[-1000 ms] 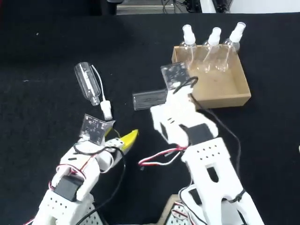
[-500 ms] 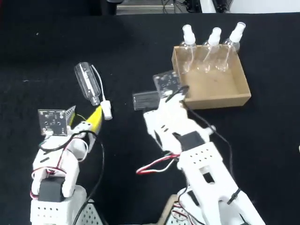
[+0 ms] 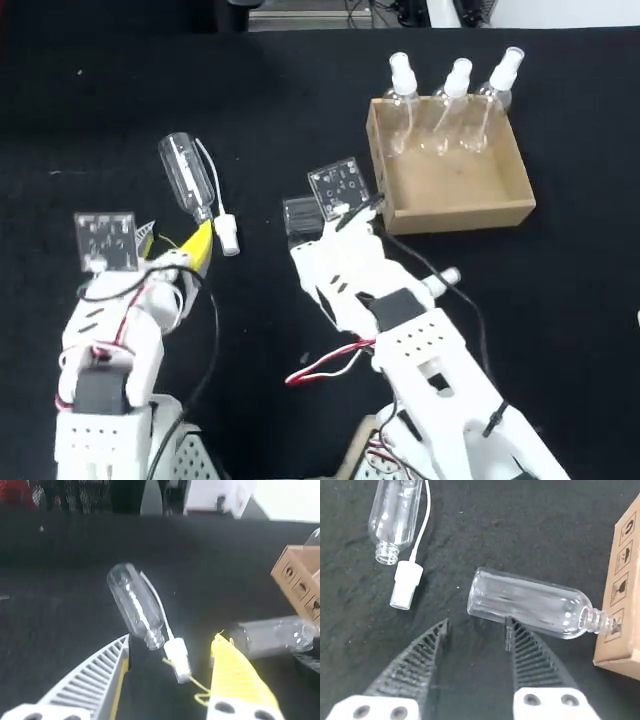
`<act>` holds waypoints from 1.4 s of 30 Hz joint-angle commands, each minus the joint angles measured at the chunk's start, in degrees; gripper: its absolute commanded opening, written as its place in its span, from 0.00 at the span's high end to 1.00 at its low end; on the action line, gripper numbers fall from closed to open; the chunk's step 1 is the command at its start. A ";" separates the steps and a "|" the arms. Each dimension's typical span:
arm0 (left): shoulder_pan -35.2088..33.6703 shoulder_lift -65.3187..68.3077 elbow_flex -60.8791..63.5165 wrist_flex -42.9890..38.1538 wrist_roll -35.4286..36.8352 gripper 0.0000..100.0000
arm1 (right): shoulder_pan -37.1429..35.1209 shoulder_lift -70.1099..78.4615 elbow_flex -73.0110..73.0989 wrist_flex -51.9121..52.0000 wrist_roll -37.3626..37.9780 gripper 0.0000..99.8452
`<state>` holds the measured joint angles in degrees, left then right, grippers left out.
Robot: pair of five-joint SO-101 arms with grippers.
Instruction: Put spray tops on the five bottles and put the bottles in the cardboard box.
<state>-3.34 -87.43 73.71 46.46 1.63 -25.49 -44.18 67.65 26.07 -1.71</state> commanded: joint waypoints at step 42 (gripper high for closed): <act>-9.01 112.70 -86.55 7.91 5.27 0.68 | -0.79 -1.80 1.01 -1.58 0.70 0.86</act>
<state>-11.52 24.48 -8.48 54.02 4.88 -25.67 -44.18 68.88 25.98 -1.45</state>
